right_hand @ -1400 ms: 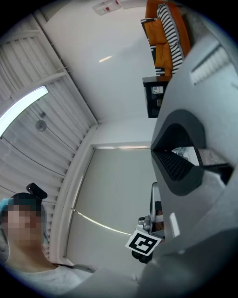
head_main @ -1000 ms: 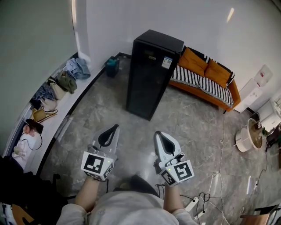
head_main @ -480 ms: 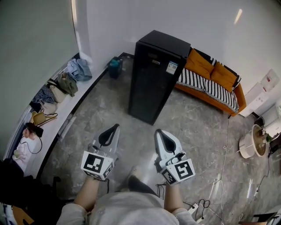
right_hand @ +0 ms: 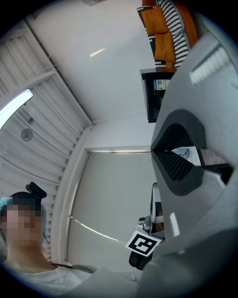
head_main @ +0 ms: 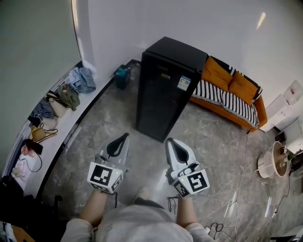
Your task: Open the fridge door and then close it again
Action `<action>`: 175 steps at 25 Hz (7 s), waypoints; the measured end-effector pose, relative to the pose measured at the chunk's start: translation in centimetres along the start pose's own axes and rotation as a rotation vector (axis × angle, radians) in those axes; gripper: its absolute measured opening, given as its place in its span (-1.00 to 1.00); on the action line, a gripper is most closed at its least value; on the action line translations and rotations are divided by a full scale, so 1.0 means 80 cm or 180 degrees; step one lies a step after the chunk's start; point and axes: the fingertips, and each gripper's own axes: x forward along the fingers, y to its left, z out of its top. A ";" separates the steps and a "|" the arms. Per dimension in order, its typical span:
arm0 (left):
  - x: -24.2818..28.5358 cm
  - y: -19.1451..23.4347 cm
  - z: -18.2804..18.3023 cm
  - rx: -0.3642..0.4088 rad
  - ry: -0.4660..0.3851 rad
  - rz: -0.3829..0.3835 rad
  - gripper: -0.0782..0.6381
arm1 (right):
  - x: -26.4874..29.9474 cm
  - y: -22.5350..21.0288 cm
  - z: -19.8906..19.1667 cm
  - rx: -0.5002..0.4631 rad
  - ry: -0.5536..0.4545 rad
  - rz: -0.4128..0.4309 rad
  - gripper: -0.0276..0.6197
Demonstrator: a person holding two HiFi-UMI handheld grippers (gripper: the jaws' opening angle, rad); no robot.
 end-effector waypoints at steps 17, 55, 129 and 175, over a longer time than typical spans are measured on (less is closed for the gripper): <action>0.104 0.031 -0.013 0.0066 0.0059 0.0123 -0.78 | 0.077 -0.088 -0.015 0.0094 -0.0035 0.0187 -0.92; 0.359 0.351 -0.079 -0.0166 0.0261 -0.0648 -0.78 | 0.444 -0.206 -0.100 0.0105 0.0170 -0.0502 -0.92; 0.629 0.396 -0.354 -0.0018 0.1116 -0.1471 -0.44 | 0.412 -0.310 -0.261 0.0407 0.0570 -0.1278 -0.92; 0.400 0.280 -0.329 -0.0219 0.1070 -0.0426 -0.49 | 0.257 -0.232 -0.193 0.0286 0.0474 -0.0946 -0.92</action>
